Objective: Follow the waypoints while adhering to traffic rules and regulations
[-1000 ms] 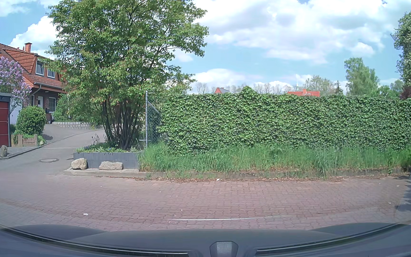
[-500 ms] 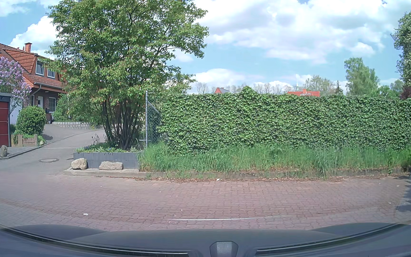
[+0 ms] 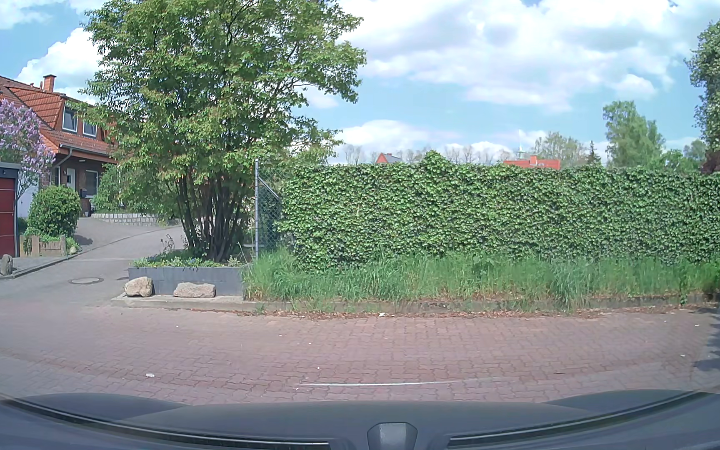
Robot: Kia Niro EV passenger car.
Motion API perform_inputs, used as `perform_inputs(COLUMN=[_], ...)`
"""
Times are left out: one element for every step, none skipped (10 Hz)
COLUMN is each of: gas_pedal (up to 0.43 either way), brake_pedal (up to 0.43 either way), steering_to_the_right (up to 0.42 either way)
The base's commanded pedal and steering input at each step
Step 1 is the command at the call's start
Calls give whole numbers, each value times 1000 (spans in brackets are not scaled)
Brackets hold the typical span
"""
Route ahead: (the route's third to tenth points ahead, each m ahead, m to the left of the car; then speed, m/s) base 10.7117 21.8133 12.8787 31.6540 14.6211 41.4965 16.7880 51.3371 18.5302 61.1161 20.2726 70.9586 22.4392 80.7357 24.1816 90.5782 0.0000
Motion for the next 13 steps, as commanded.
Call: perform_inputs(gas_pedal=[0, 0, 0, 0, 0, 0, 0, 0, 0, 0, 0, 0, 0], brake_pedal=[165, 159, 152, 152, 146, 146, 146, 140, 134, 122, 116, 116, 110], steering_to_the_right=[0, 0, 0, 0, 0, 0, 0, 0, 0, -1, -3, -6, -10])
